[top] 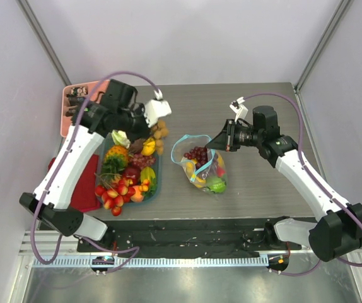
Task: Place the food in the zip-top bag and seal the zipper
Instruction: Pick up the fake fruit from the bin, then place the fake fruit in the zipper food storage bag.
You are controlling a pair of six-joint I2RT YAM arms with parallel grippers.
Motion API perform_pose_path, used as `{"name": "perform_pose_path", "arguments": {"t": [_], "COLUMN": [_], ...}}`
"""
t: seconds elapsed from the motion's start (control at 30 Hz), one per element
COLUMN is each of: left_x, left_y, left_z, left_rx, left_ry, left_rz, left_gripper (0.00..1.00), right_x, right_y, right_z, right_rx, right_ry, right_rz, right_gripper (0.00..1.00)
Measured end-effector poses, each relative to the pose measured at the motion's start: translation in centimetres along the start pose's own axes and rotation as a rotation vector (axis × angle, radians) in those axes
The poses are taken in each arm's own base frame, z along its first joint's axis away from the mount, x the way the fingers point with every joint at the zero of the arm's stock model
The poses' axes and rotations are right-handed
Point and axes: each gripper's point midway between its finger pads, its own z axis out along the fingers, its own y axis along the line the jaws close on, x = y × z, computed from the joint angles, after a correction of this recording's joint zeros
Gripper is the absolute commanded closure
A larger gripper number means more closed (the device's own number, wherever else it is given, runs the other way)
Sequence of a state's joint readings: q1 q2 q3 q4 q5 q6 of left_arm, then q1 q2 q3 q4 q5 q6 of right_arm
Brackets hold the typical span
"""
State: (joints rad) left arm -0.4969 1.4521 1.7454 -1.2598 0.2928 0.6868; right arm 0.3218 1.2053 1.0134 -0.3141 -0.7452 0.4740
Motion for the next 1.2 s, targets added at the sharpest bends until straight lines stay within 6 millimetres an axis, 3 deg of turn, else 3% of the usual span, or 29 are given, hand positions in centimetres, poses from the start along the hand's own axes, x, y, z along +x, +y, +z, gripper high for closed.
{"name": "perform_pose_path", "arguments": {"t": [0.13, 0.3, 0.43, 0.57, 0.63, 0.77, 0.87, 1.03, 1.2], "left_x": [-5.1, -9.9, -13.1, -15.9, -16.3, -14.9, -14.1, -12.2, -11.1], "left_y": [1.3, -0.2, -0.7, -1.7, -2.3, -3.5, -4.0, -4.4, -5.5], "left_z": [-2.7, -4.0, -4.0, -2.4, -0.8, 3.1, 4.6, 5.2, 3.7], "left_rx": [-0.044, 0.019, 0.045, 0.051, 0.02, -0.042, -0.072, -0.102, -0.08], "left_ry": [-0.232, -0.513, -0.651, -0.734, -0.754, -0.72, -0.703, -0.685, -0.692], "left_rz": [-0.147, -0.319, -0.395, -0.436, -0.464, -0.551, -0.619, -0.731, -0.761], "left_gripper": [1.0, 1.0, 1.0, 1.0, 1.0, 1.0, 1.0, 1.0, 1.0], "right_x": [0.0, 0.0, 0.1, 0.1, -0.1, -0.4, -0.8, -0.9, -0.9], "right_y": [0.0, -0.1, 0.0, 0.1, 0.2, 0.2, 0.2, 0.0, -0.1], "right_z": [0.0, 0.1, 0.2, 0.2, 0.2, 0.0, -0.1, -0.2, -0.2], "right_rx": [0.001, 0.0, -0.007, -0.014, -0.018, -0.026, -0.034, -0.042, -0.048], "right_ry": [0.001, 0.004, 0.007, 0.011, 0.008, 0.001, -0.009, -0.018, -0.02], "right_rz": [0.004, 0.009, 0.019, 0.04, 0.057, 0.104, 0.134, 0.176, 0.19], "right_gripper": [0.99, 0.99, 0.99, 0.99, 0.99, 0.99, 0.99, 0.99, 0.99]}}
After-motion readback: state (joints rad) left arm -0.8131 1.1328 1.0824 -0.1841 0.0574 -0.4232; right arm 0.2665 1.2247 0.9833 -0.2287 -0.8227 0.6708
